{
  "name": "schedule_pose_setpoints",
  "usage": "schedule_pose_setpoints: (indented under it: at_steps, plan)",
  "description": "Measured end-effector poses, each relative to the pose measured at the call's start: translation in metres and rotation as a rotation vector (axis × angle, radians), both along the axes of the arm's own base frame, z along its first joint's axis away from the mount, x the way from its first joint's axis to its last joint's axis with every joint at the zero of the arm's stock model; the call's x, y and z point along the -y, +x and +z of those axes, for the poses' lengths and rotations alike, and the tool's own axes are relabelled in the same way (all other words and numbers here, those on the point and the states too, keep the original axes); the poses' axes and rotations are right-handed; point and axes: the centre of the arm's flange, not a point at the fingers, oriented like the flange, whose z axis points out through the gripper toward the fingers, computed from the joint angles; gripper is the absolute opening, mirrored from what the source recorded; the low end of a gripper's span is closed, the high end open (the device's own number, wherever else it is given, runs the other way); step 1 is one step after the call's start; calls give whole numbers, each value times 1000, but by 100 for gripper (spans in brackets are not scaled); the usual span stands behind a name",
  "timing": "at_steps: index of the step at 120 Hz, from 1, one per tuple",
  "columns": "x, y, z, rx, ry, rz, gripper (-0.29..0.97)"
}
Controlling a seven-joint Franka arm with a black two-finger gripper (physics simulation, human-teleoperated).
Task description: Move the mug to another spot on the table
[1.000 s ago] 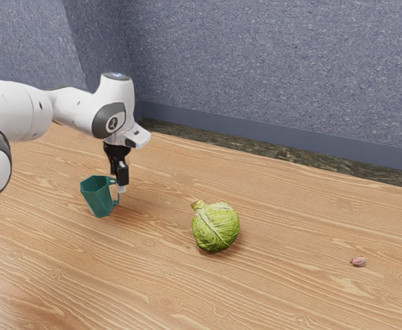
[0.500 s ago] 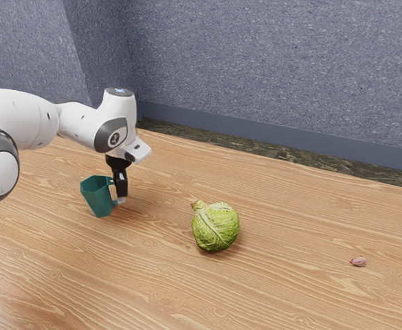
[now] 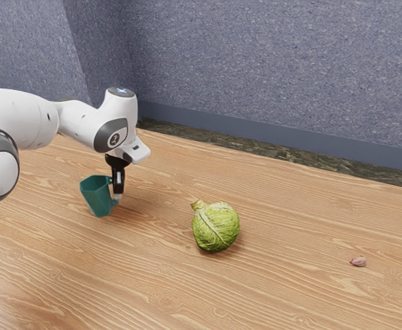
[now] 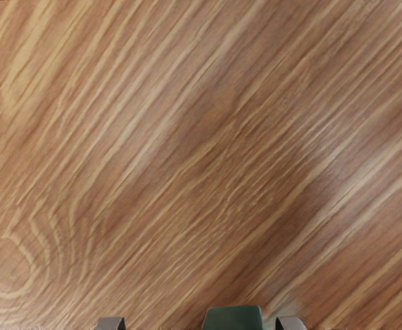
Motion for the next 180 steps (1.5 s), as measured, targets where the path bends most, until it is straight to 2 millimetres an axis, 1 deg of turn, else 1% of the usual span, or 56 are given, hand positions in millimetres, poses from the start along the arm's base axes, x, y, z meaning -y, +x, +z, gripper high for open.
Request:
schedule_pose_setpoints:
  at_steps: [11,45,55,64,76,92,96,103,113,125,138,156,165,180]
  plan:
    - [0,0,1,-1,3,-10,12]
    - [4,2,10,-10,24,-39,1]
    - [8,5,19,-15,32,-43,-1]
    - [15,7,27,-25,42,-48,-3]
    - [33,6,33,-48,49,-57,-4]
    - [77,6,34,-70,27,-93,-4]
    - [85,9,37,-64,26,-100,-4]
    - [96,14,46,-47,24,-104,-5]
    - [110,19,49,-31,18,-101,-5]
    - [122,20,44,-25,7,-67,-5]
    - [132,23,42,-9,-18,8,-5]
    - [140,28,27,-1,-50,131,-5]
    - [148,31,25,10,-70,187,-5]
    - [153,31,19,9,-80,281,-5]
